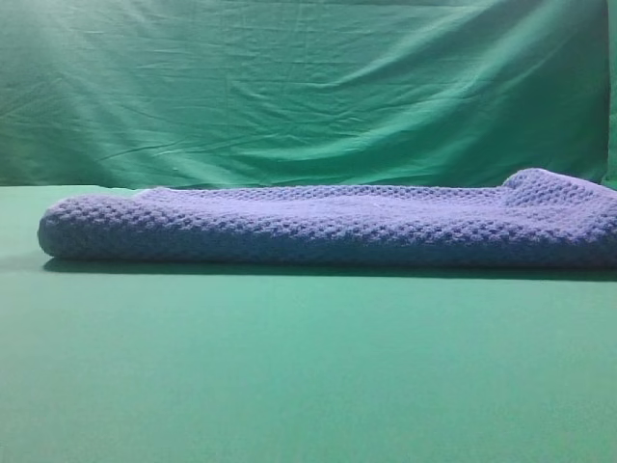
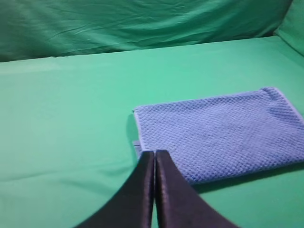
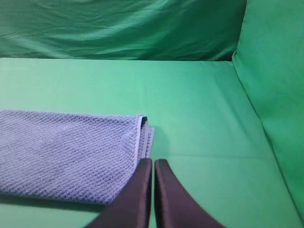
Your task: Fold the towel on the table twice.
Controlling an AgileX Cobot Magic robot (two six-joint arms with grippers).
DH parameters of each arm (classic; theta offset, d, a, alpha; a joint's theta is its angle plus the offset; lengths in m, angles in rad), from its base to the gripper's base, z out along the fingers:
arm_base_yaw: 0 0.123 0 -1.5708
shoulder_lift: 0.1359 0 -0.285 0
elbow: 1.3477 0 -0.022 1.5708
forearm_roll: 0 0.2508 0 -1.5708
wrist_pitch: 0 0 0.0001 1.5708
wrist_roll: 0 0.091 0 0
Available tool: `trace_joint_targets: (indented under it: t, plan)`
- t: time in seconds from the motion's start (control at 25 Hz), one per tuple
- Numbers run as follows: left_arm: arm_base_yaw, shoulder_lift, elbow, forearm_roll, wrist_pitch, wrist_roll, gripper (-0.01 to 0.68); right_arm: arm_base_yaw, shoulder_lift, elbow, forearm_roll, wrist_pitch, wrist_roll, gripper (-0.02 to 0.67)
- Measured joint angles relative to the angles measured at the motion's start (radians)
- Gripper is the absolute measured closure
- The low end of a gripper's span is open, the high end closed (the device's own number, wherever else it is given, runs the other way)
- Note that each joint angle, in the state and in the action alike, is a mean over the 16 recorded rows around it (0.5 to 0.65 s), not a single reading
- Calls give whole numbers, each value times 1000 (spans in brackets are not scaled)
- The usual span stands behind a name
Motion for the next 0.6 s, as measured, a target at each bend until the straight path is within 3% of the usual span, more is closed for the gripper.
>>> trace_joint_targets:
  t: [0.6]
  plan:
    - [0,-414,358,160,-25,-66,673,0,-316,307,0,-153,-60,649]
